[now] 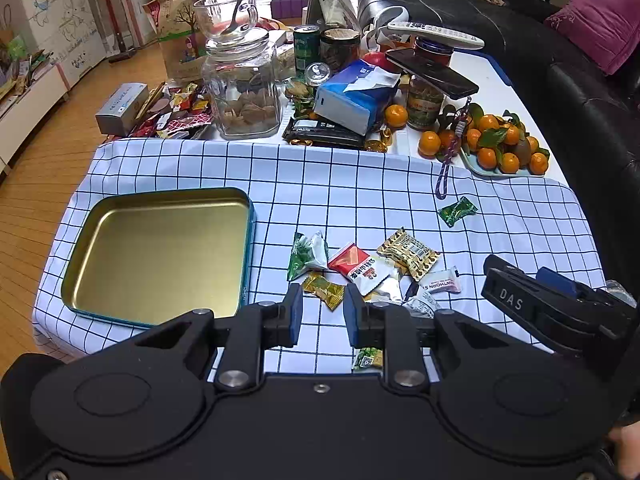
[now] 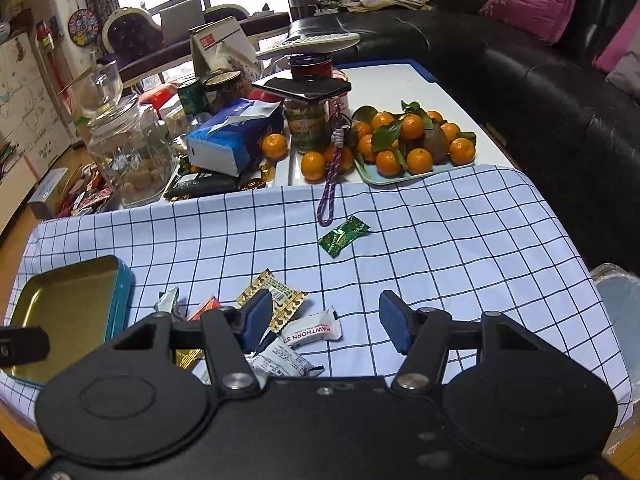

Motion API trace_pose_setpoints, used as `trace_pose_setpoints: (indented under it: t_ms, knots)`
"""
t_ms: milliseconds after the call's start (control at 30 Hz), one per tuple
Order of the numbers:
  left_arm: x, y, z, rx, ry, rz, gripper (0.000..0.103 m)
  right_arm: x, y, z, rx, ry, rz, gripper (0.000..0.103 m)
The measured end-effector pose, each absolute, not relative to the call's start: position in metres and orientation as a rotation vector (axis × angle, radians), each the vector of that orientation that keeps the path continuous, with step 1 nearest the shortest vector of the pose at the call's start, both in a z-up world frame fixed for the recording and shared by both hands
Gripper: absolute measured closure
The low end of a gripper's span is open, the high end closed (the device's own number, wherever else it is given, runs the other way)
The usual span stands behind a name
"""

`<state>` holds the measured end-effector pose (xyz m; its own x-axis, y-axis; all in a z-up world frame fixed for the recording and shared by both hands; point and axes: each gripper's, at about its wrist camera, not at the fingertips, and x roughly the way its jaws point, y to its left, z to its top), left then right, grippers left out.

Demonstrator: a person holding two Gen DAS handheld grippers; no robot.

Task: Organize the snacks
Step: 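Lower the right tool onto the white snack packet and close it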

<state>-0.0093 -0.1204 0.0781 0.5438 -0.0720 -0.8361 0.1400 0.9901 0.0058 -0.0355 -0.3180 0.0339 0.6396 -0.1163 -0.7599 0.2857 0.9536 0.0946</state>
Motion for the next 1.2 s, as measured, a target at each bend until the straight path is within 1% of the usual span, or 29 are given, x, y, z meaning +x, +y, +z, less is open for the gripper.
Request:
trace_pose_setpoints:
  t_ms: [433, 567, 767, 900, 1000, 1200]
  knots:
    - [0.011, -0.13, 0.072, 0.121, 1.049, -0.155, 0.071, -0.029, -0.322, 0.026, 0.266, 0.906, -0.211, 0.04]
    - [0.021, -0.139, 0.064, 0.147, 1.086, -0.171, 0.071, -0.026, -0.324, 0.019, 0.283, 0.957, -0.211, 0.04]
    - [0.026, -0.149, 0.053, 0.185, 1.086, -0.176, 0.071, -0.024, -0.339, 0.009, 0.34, 1.009, -0.262, 0.04]
    - [0.03, -0.151, 0.035, 0.183, 1.143, -0.164, 0.071, -0.019, -0.351, 0.0, 0.439, 1.062, -0.27, 0.042]
    - [0.031, -0.151, 0.016, 0.168, 1.193, -0.163, 0.071, -0.016, -0.354, -0.011, 0.503, 1.115, -0.261, 0.046]
    - [0.026, -0.145, -0.016, 0.193, 1.256, -0.159, 0.071, -0.01, -0.355, -0.022, 0.579, 1.143, -0.254, 0.046]
